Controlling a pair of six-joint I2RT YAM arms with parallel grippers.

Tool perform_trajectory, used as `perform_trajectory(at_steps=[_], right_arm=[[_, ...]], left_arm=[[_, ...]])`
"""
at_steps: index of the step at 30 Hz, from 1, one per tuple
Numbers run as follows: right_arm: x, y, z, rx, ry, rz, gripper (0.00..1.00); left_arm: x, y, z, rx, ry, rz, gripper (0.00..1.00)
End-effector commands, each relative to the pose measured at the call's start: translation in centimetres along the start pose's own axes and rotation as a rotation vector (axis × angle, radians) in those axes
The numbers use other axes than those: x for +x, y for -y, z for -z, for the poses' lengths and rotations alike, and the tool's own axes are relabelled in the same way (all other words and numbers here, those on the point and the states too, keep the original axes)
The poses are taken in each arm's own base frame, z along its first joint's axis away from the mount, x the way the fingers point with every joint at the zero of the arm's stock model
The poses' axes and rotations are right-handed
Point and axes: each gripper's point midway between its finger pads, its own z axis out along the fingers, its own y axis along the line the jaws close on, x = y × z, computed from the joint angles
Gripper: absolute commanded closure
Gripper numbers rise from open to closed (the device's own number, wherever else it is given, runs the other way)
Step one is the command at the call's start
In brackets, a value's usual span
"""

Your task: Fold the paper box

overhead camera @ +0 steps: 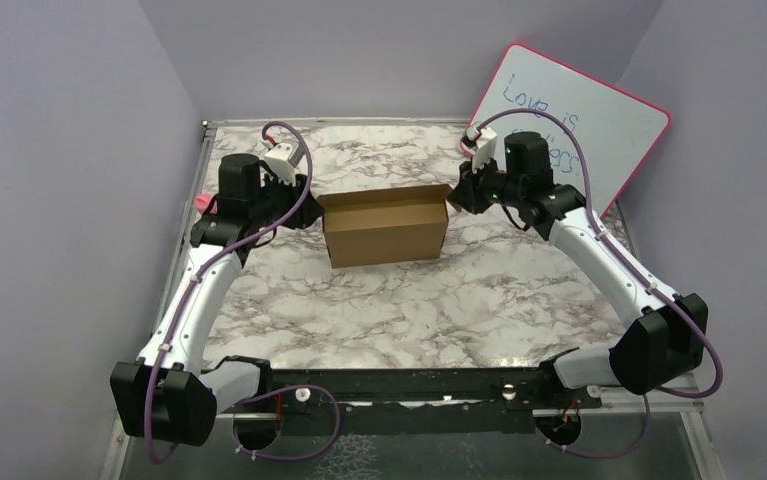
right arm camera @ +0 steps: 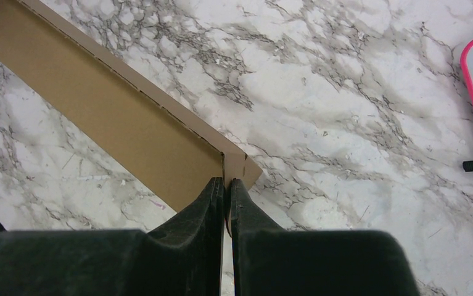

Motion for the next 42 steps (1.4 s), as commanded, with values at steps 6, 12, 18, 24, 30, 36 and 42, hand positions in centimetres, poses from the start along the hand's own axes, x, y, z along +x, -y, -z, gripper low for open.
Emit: perform_trajectory(at_steps=[6,12,18,24,30,36,42], right_arm=[[-1.0,-0.9,0.9,-0.009,0.042,-0.093,0.89],[-1.3,-0.6,1.1,0.052,0.059,-0.192,0.86],[-1.3,0.6,1.5,0.132,0.085,-0.192,0.86],[-1.5,1.1,1.9,0.169,0.117,-0.184,0.86],[-1.0,0.4,1.3,0.123,0.095,-0.191,0.85],[-0.9,0.3,1.2,0.116,0.095,-0.188,0.86],[-0.8,0.2,1.1,0.107,0.093,-0.193,0.86]], left_arm=[[-1.3,2.2,1.0,0.050,0.045,0.065,0.69],[-1.2,3.2,0.6,0.066,0.030,0.134,0.69],[-1.3,2.1,1.2,-0.029,0.051,0.115,0.59],[-1.0,0.7,2.1,-0.122,0.051,0.089,0.56],[0.1,0.8,1.4,-0.097,0.012,0.083,0.58],[0.6,0.8,0.7,-0.071,-0.016,0.063,0.63],[0.6,0.3,0.6,-0.089,-0.012,0.025,0.63]])
